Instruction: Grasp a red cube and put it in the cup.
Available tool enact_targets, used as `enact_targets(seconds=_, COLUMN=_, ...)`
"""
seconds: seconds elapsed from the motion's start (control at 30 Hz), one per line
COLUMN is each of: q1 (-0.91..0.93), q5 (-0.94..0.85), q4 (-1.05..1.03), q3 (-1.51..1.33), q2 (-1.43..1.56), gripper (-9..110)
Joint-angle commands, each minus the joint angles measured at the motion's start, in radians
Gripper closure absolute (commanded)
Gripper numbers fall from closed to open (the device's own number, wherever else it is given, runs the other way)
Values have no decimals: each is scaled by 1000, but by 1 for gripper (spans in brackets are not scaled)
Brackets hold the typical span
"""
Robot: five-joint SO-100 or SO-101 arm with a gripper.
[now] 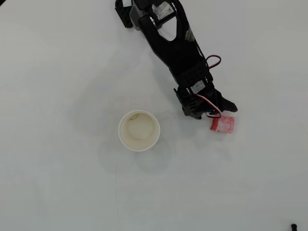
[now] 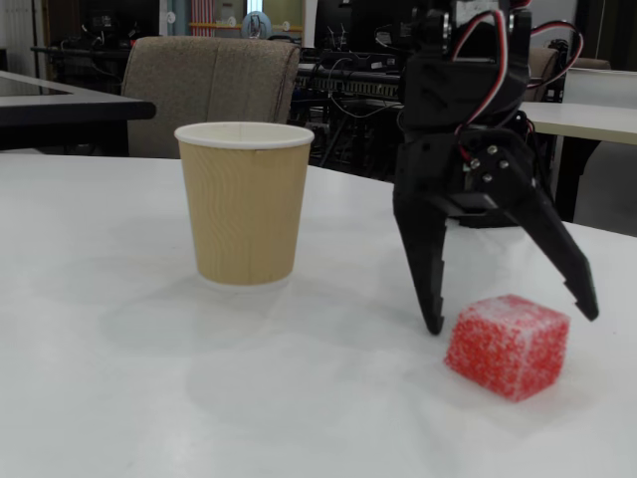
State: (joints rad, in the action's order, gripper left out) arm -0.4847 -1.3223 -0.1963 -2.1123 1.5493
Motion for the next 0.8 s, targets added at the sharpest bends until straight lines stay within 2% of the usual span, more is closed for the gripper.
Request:
enact_targets(seconds=0.0, q1=3, q5=-138, q4=-43, q3=86, q2=18, gripper=62)
enact_targets(seconds=0.37, q1=35, q5=-414, q4=-78, q3=97, q2=5, gripper=62)
enact_targets(seconds=0.77, q1=-2, q5=-368, q4=-83, q3=114, q2=0, gripper=61)
